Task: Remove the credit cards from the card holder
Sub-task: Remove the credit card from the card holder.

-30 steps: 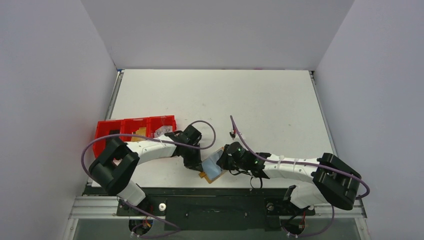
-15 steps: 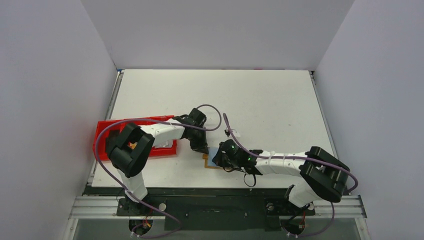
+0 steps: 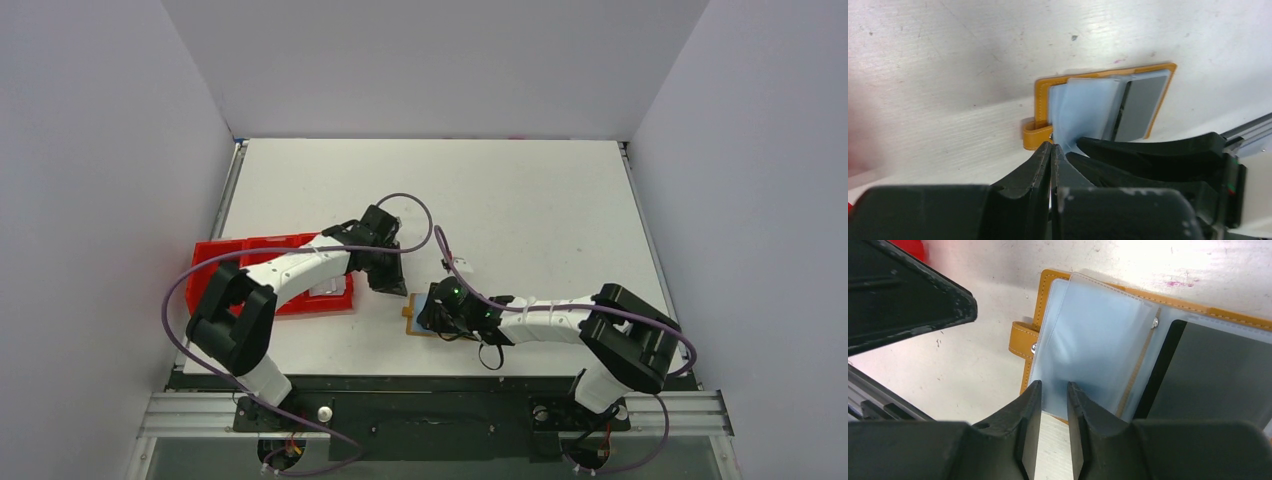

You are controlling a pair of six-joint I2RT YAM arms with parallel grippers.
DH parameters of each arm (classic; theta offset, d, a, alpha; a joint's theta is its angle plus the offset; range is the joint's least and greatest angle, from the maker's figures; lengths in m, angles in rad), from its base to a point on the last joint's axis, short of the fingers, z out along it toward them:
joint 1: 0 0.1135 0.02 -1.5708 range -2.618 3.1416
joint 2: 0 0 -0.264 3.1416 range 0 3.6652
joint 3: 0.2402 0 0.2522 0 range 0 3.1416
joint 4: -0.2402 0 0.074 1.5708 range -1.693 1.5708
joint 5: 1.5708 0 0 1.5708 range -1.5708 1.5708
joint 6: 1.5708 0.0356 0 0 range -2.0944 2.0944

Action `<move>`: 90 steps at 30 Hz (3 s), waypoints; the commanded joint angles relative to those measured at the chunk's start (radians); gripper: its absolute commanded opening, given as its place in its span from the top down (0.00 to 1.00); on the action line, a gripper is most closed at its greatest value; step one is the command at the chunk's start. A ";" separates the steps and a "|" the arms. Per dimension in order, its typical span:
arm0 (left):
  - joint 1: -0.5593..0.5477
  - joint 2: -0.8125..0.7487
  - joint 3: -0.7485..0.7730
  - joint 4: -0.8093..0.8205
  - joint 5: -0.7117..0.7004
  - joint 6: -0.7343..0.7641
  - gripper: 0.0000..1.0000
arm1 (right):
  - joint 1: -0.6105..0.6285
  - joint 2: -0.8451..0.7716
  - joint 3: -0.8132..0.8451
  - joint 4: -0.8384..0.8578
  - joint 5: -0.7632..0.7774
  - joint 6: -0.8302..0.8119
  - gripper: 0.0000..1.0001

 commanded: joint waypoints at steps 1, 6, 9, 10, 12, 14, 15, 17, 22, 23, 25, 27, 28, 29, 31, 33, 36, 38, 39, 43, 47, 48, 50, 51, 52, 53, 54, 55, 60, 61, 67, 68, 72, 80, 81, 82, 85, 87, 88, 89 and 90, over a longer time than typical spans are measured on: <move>-0.002 -0.034 0.056 0.004 0.059 0.011 1.00 | -0.003 -0.044 0.036 0.001 0.026 -0.015 0.74; -0.038 0.029 0.110 0.016 0.102 0.007 1.00 | -0.005 -0.105 0.019 -0.018 0.046 -0.018 0.60; -0.056 0.051 0.123 0.035 0.123 -0.005 1.00 | -0.009 -0.138 0.006 -0.025 0.056 -0.019 0.56; -0.059 0.061 0.128 0.043 0.125 -0.009 1.00 | -0.009 -0.152 0.001 -0.032 0.058 -0.020 0.55; -0.069 0.083 0.142 0.049 0.136 -0.011 1.00 | -0.011 -0.171 -0.004 -0.046 0.064 -0.022 0.55; -0.078 0.108 0.153 0.054 0.145 -0.013 1.00 | -0.011 -0.193 -0.013 -0.064 0.072 -0.022 0.55; -0.085 0.118 0.157 0.056 0.155 -0.014 1.00 | -0.011 -0.201 -0.023 -0.072 0.084 -0.018 0.55; -0.095 0.145 0.159 0.076 0.171 -0.022 1.00 | -0.014 -0.236 -0.045 -0.099 0.103 -0.004 0.56; -0.125 0.193 0.151 0.132 0.211 -0.049 0.98 | -0.040 -0.348 -0.091 -0.249 0.181 0.035 0.60; -0.127 0.197 0.140 0.157 0.217 -0.060 0.97 | -0.048 -0.363 -0.101 -0.278 0.192 0.042 0.60; -0.134 0.204 0.128 0.183 0.233 -0.075 0.92 | -0.077 -0.377 -0.126 -0.296 0.192 0.054 0.62; -0.142 0.210 0.118 0.201 0.239 -0.088 0.90 | -0.106 -0.378 -0.146 -0.299 0.177 0.054 0.62; -0.144 0.210 0.114 0.207 0.240 -0.090 0.88 | -0.120 -0.375 -0.151 -0.301 0.173 0.049 0.63; -0.145 0.212 0.106 0.219 0.241 -0.096 0.87 | -0.124 -0.368 -0.151 -0.304 0.167 0.045 0.63; -0.146 0.212 0.094 0.233 0.243 -0.102 0.86 | -0.130 -0.353 -0.145 -0.313 0.166 0.036 0.64; -0.147 0.212 0.086 0.241 0.246 -0.103 0.86 | -0.132 -0.336 -0.138 -0.316 0.166 0.030 0.66; -0.148 0.214 0.067 0.252 0.243 -0.105 0.86 | -0.133 -0.317 -0.134 -0.313 0.160 0.029 0.69; -0.147 0.215 0.057 0.256 0.237 -0.105 0.86 | -0.133 -0.313 -0.131 -0.310 0.160 0.027 0.72; -0.147 0.214 0.054 0.257 0.235 -0.105 0.86 | -0.133 -0.311 -0.126 -0.310 0.160 0.025 0.72; -0.147 0.214 0.035 0.266 0.225 -0.102 0.86 | -0.133 -0.293 -0.107 -0.308 0.160 0.016 0.75; -0.146 0.222 0.025 0.285 0.231 -0.103 0.86 | -0.133 -0.261 -0.090 -0.305 0.155 0.011 0.78; -0.147 0.223 0.021 0.295 0.234 -0.105 0.86 | -0.133 -0.250 -0.089 -0.305 0.155 0.009 0.79; -0.147 0.223 0.016 0.298 0.235 -0.105 0.86 | -0.133 -0.234 -0.084 -0.300 0.153 0.008 0.84; -0.146 0.223 0.014 0.299 0.234 -0.106 0.86 | -0.132 -0.231 -0.084 -0.299 0.151 0.009 0.86; -0.145 0.223 0.012 0.302 0.235 -0.105 0.86 | -0.132 -0.227 -0.085 -0.296 0.150 0.009 0.87; -0.144 0.223 0.009 0.303 0.234 -0.106 0.86 | -0.132 -0.224 -0.085 -0.296 0.150 0.009 0.91; -0.144 0.224 0.008 0.310 0.236 -0.105 0.86 | -0.132 -0.219 -0.086 -0.297 0.150 0.010 0.92; -0.144 0.225 0.004 0.313 0.237 -0.106 0.86 | -0.132 -0.217 -0.086 -0.297 0.150 0.010 0.94; -0.145 0.231 -0.011 0.346 0.249 -0.116 0.86 | -0.127 -0.193 -0.087 -0.295 0.145 0.008 0.98; -0.145 0.233 -0.014 0.353 0.250 -0.118 0.86 | -0.125 -0.183 -0.085 -0.297 0.143 0.006 1.00; -0.144 0.237 -0.029 0.377 0.256 -0.125 0.86 | -0.094 -0.144 -0.064 -0.307 0.142 0.003 1.00; -0.143 0.238 -0.033 0.382 0.262 -0.127 0.86 | -0.090 -0.139 -0.060 -0.307 0.145 0.004 1.00; -0.141 0.230 -0.047 0.418 0.280 -0.140 0.86 | -0.071 -0.119 -0.047 -0.312 0.152 0.010 1.00; -0.129 0.209 -0.070 0.456 0.306 -0.153 1.00 | -0.067 -0.087 -0.053 -0.339 0.169 0.023 1.00; -0.125 0.203 -0.073 0.456 0.308 -0.154 1.00 | -0.069 -0.086 -0.059 -0.339 0.172 0.027 1.00; -0.122 0.201 -0.078 0.456 0.309 -0.153 1.00 | -0.070 -0.083 -0.063 -0.341 0.173 0.030 1.00; -0.111 0.185 -0.084 0.445 0.316 -0.142 1.00 | -0.080 -0.076 -0.081 -0.343 0.173 0.039 1.00; -0.103 0.179 -0.086 0.430 0.318 -0.128 1.00 | -0.084 -0.070 -0.089 -0.343 0.172 0.042 1.00; -0.100 0.174 -0.087 0.423 0.319 -0.122 1.00 | -0.085 -0.065 -0.091 -0.342 0.172 0.043 1.00; -0.093 0.172 -0.089 0.419 0.320 -0.119 1.00 | -0.086 -0.064 -0.095 -0.342 0.173 0.045 1.00; -0.090 0.168 -0.090 0.408 0.320 -0.110 1.00 | -0.088 -0.064 -0.097 -0.342 0.173 0.046 1.00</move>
